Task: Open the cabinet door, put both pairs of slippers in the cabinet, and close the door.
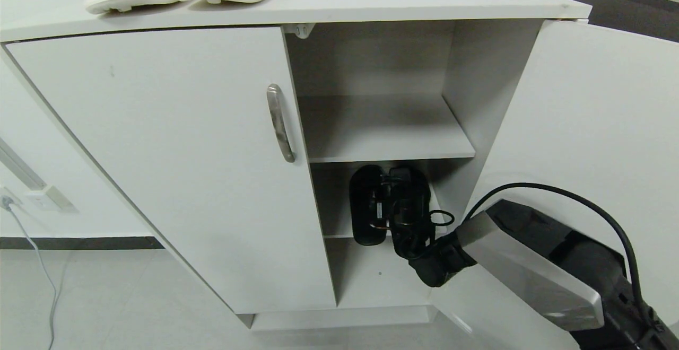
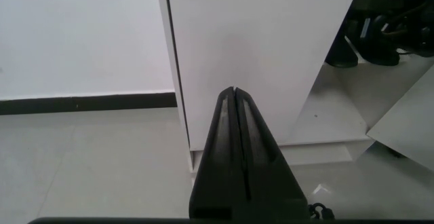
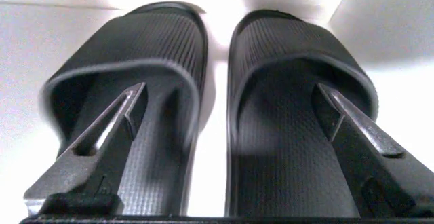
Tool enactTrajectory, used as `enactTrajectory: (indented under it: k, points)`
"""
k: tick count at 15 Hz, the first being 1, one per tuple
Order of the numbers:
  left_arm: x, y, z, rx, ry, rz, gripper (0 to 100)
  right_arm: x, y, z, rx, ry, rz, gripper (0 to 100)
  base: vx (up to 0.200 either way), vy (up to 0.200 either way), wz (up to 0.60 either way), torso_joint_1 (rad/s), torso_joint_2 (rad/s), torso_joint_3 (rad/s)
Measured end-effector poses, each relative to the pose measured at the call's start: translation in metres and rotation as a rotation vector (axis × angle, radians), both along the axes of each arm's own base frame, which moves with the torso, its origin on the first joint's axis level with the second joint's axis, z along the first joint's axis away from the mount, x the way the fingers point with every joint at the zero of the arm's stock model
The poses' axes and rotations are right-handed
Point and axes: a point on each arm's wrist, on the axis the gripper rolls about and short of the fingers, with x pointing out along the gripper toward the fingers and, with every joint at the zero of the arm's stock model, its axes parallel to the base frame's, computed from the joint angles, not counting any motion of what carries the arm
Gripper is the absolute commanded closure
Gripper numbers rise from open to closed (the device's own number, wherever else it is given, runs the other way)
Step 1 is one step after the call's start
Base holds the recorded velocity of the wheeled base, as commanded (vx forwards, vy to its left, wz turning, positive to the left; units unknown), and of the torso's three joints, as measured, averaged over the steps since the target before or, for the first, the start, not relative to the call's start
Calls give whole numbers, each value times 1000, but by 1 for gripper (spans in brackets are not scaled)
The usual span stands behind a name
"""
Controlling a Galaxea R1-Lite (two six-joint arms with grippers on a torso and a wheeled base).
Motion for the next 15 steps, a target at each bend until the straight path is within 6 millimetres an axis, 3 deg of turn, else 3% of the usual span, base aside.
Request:
enactTrajectory:
  k: [3, 10, 13, 15]
  points:
    - [0, 0, 0, 0, 0, 0, 100, -36, -2, 5, -14, 17, 42, 0, 0, 0, 0, 0, 0, 0]
    - [0, 0, 0, 1, 0, -1, 100, -149, -21, 25, -19, 23, 195, 0, 0, 0, 0, 0, 0, 0]
    - [0, 0, 0, 0, 0, -2, 100, -166, -26, 36, -16, 15, 223, 0, 0, 0, 0, 0, 0, 0]
    - [0, 0, 0, 1, 0, -7, 100, -169, -27, 40, -13, 10, 228, 0, -200, 0, 0, 7, -2, 0]
